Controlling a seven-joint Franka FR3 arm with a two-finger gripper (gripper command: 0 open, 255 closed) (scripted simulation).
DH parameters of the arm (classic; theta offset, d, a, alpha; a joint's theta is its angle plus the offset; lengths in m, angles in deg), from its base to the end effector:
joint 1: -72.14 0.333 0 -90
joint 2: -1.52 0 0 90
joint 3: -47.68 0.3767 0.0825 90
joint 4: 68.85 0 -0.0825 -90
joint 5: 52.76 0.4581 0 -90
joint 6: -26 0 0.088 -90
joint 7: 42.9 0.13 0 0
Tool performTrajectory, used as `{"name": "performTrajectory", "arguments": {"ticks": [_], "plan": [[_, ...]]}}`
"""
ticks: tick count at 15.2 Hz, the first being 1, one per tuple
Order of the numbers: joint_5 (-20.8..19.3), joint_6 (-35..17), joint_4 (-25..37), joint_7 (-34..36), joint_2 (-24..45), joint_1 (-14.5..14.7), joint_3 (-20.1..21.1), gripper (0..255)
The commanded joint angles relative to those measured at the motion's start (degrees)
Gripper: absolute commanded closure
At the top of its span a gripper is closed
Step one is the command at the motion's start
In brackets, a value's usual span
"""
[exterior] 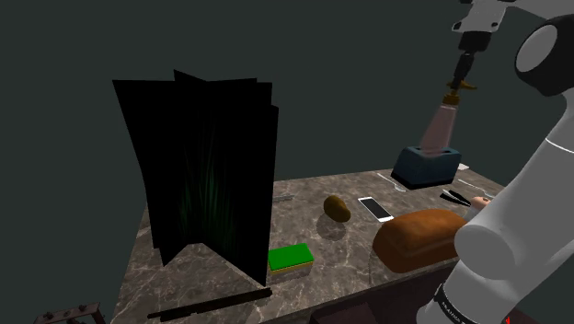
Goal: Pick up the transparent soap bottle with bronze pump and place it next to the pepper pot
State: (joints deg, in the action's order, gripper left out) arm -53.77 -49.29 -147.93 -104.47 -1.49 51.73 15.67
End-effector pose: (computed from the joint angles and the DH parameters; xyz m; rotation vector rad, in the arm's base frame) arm 0.3406 -0.4661 0.7679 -3.1081 -0.2434 0.0044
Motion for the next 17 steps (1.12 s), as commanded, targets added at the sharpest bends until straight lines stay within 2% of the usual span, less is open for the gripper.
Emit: {"name": "performTrajectory", "arguments": {"ticks": [1,17], "plan": [[0.07,-1.18,-0.9,-0.95,0.26,-0.39,-0.48,255],[-2.88,-14.76,-19.62,1.39,-5.71,0.08,0.84,255]]}}
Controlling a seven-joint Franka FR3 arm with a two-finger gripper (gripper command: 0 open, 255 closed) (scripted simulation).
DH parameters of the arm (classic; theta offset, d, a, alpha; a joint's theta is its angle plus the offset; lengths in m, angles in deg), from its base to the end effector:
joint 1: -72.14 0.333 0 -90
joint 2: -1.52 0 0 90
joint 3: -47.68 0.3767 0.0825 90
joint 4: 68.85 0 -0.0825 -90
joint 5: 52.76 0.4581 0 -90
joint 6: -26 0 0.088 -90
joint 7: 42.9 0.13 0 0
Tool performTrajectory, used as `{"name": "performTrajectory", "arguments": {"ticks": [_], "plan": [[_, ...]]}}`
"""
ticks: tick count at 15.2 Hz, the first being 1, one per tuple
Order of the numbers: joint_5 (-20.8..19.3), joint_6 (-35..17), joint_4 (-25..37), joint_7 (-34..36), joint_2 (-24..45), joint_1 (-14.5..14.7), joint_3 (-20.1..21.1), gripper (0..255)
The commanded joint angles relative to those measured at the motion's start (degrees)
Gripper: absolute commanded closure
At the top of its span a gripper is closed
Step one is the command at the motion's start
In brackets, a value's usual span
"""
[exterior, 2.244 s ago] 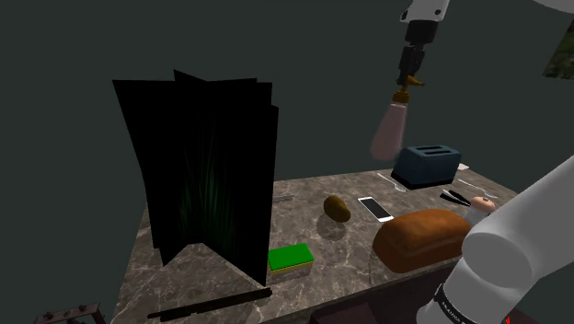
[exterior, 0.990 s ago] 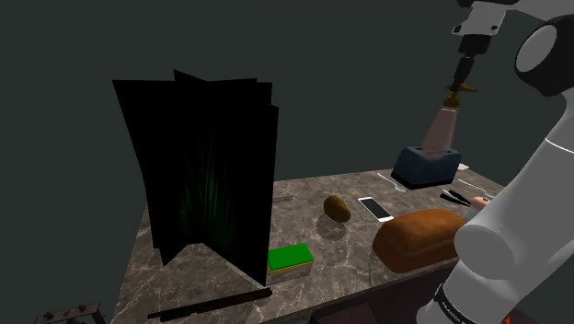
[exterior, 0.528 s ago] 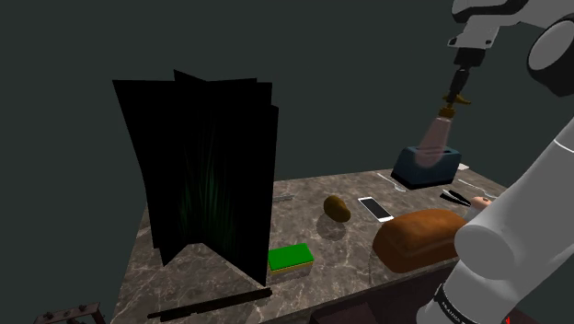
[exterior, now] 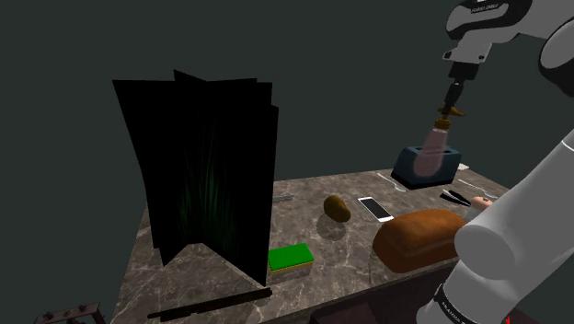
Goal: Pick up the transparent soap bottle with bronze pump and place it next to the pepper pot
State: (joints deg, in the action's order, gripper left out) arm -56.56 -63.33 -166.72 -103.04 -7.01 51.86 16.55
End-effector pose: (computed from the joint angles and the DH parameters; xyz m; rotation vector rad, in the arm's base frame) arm 0.3362 -0.4713 0.6620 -3.1084 -0.2461 0.0054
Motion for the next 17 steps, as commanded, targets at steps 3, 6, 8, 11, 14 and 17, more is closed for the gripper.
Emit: {"name": "performTrajectory", "arguments": {"ticks": [3,6,8,11,14,17], "plan": [[-0.38,-3.1,-3.7,0.18,-0.76,-0.1,0.01,255],[-0.61,-5.44,-6.41,0.34,-1.18,-0.16,0.01,255],[-0.73,-7.0,-8.15,0.43,-1.38,-0.2,-0.01,255],[-0.86,-9.32,-10.63,0.51,-1.57,-0.28,-0.08,255],[-0.94,-11.63,-12.99,0.54,-1.62,-0.35,-0.18,255],[-0.97,-13.93,-15.23,0.53,-1.55,-0.42,-0.31,255]]}}
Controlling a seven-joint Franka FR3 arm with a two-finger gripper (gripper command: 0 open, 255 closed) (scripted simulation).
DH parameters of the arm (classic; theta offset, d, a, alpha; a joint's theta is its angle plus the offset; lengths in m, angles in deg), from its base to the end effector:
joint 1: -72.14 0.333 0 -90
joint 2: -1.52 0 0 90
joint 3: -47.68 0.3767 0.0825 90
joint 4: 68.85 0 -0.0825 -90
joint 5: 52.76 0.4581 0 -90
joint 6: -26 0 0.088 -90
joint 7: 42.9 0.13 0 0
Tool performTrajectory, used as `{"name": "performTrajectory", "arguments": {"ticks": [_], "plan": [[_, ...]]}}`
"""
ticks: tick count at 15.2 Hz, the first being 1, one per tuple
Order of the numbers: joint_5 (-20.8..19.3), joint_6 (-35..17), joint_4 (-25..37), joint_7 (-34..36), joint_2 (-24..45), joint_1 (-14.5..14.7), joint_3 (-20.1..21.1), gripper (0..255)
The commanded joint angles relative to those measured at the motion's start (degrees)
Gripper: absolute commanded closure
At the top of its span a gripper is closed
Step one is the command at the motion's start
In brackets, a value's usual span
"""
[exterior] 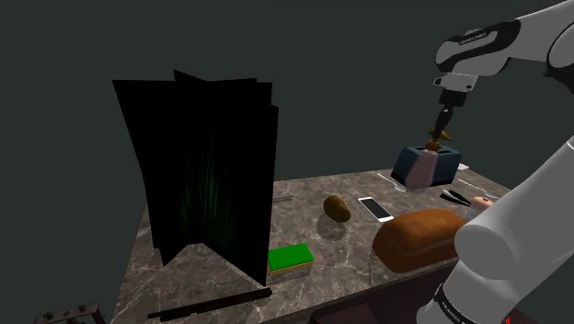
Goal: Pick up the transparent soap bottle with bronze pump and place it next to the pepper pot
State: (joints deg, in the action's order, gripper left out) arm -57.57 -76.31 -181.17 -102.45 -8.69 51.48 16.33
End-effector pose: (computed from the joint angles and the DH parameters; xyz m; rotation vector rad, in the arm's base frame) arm 0.3332 -0.4685 0.5572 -3.1084 -0.2468 0.0051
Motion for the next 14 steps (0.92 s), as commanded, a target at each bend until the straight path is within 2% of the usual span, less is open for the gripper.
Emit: {"name": "performTrajectory", "arguments": {"ticks": [1,14], "plan": [[0.05,-1.72,-1.5,-0.08,0.18,-0.05,-0.14,255],[0.6,-10.52,-8.85,-0.66,1.83,-0.24,-0.89,255]]}}
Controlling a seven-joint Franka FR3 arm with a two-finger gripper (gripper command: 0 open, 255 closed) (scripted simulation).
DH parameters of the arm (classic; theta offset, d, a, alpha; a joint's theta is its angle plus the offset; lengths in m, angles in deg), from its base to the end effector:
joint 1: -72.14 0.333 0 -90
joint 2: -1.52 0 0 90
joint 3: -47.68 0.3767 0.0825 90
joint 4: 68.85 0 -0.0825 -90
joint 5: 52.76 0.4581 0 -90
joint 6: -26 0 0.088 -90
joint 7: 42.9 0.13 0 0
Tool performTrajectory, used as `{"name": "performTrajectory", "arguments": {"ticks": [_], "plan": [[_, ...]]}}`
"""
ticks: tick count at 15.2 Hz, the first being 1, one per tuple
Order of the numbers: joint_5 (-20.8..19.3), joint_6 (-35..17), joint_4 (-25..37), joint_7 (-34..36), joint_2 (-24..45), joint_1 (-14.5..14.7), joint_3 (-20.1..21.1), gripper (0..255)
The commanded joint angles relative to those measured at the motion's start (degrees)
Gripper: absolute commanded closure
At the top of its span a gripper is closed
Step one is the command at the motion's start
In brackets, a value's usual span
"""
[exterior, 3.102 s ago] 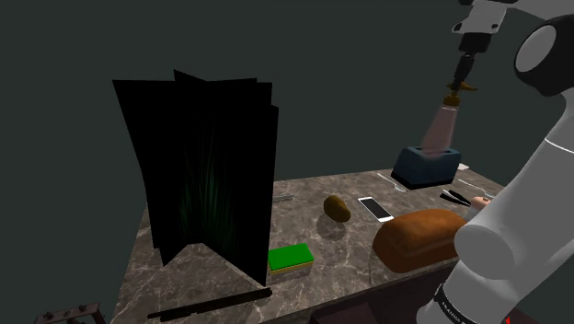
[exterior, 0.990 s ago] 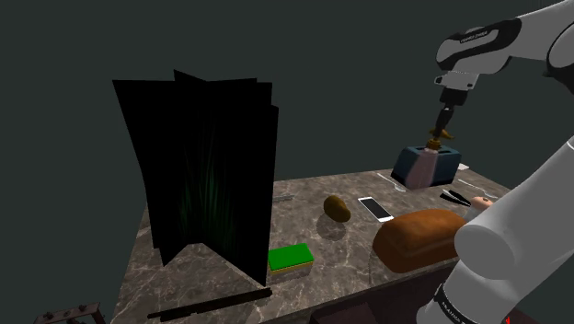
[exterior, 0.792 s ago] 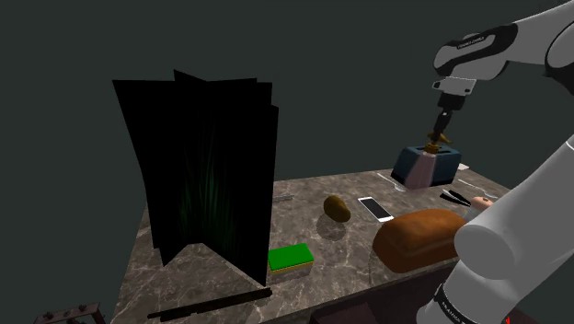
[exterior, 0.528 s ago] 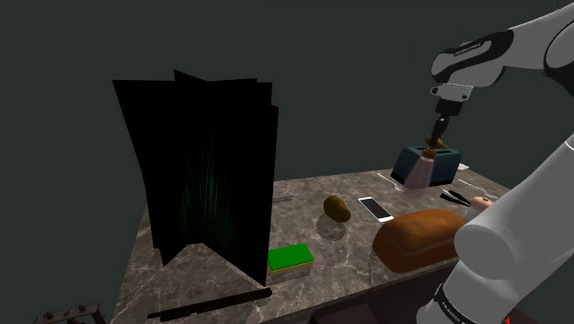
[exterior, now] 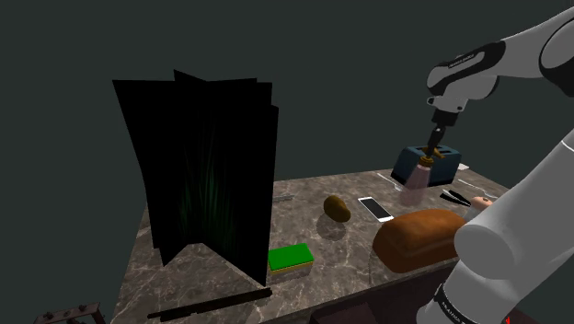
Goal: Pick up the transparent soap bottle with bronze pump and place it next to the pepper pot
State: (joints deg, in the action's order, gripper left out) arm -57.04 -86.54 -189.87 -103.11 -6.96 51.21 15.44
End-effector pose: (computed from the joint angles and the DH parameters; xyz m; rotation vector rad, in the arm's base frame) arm 0.3312 -0.4670 0.4747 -3.1085 -0.2462 0.0053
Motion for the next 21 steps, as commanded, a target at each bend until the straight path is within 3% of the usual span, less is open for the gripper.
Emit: {"name": "performTrajectory", "arguments": {"ticks": [1,6,7,12,16,21], "plan": [[0.07,-0.29,-0.15,0.0,0.1,0.02,0.0,255],[0.07,-0.29,-0.14,0.0,0.11,0.02,0.0,255],[0.06,-0.29,-0.15,0.0,0.1,0.02,0.0,0],[0.06,-0.29,-0.15,0.0,0.09,0.02,0.0,0],[-0.36,7.01,6.02,0.4,-1.18,0.18,0.54,0],[-0.36,7.01,6.02,0.4,-1.18,0.17,0.55,0]]}}
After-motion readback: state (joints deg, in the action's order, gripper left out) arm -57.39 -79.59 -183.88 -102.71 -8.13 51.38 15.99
